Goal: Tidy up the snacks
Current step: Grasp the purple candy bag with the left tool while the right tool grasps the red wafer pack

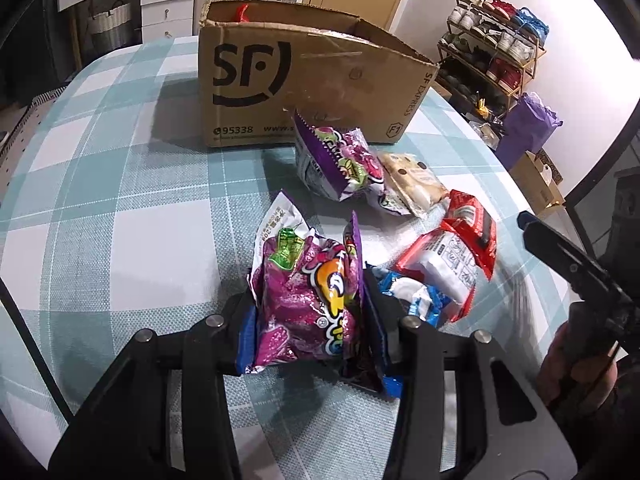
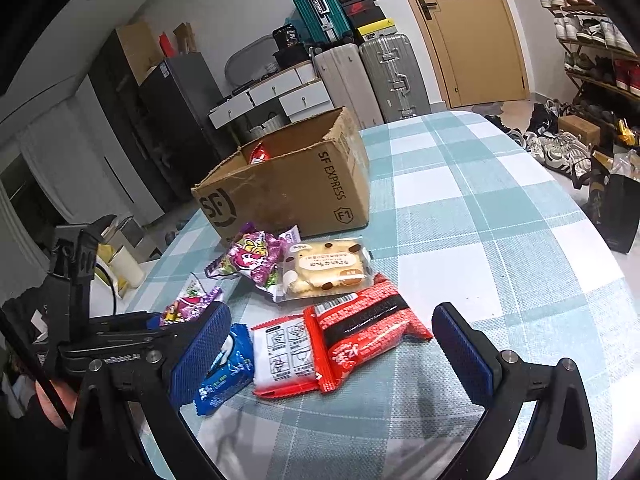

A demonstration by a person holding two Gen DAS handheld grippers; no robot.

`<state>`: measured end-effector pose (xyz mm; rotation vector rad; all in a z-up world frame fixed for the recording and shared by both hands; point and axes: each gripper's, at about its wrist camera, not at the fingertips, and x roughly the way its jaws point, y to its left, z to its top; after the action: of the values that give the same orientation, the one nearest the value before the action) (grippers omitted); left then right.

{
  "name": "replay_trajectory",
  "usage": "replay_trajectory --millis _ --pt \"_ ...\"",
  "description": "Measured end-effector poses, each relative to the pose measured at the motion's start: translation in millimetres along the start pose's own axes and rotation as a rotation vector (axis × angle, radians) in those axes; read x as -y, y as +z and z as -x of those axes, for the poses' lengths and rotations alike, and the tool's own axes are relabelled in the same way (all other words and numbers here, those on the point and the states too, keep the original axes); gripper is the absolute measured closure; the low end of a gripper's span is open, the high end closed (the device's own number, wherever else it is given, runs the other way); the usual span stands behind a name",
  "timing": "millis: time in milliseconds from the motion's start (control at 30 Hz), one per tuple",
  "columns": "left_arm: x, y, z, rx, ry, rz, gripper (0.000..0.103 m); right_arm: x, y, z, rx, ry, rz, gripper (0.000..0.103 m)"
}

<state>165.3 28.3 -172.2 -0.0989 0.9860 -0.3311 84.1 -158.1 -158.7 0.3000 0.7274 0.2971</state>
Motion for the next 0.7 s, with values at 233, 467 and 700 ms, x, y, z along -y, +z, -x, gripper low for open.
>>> replay_trajectory --millis 233,467,700 --pt "3.0 -1.5 12.5 0.016 -0.007 -0.010 0.061 12.6 -0.3 -10.0 -0.046 -0.043 -0.017 0.001" --pt "-0.2 -5.4 30.6 0.041 0.003 -0.002 0.061 18.0 2.9 -26.8 -0.105 -0.136 -0.013 0.001" --pt "-8.4 -14.2 50.2 0.061 0.022 0.005 0.061 16.7 5.6 -41.4 -0.161 -0.169 0.023 0.001"
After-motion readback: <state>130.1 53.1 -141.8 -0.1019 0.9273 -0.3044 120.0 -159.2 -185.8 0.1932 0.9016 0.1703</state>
